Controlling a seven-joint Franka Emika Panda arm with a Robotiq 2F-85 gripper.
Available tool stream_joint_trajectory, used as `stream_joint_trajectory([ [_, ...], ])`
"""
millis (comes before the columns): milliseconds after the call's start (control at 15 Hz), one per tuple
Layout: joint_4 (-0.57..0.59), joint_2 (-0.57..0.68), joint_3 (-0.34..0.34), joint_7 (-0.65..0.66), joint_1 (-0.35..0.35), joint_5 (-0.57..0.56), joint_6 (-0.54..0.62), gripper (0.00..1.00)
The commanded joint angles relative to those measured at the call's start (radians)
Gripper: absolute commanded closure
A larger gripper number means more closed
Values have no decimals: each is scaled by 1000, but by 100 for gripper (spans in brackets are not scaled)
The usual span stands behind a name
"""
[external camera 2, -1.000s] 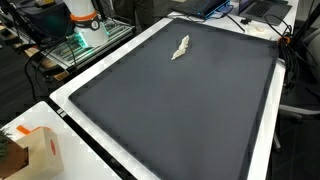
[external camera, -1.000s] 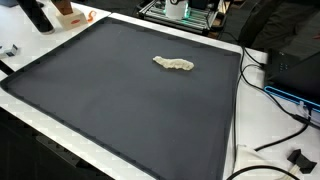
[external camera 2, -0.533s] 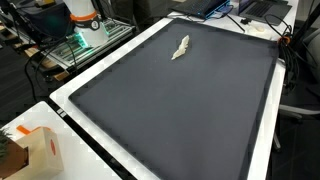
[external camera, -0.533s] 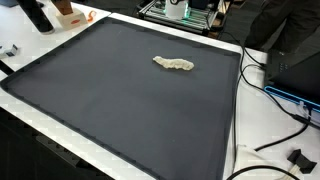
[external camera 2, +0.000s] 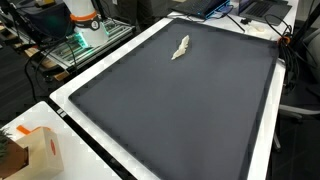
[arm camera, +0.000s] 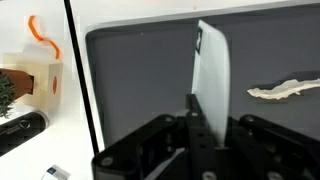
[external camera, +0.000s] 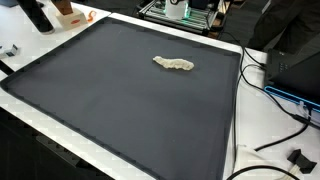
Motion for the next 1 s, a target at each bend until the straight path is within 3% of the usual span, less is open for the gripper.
stream_joint_trajectory([
  [0,7,15,-2,15,10,5,-2,99],
  [467,-8,127,77,159,68,61,90,99],
  [933,4,315,148,467,118,73,230,99],
])
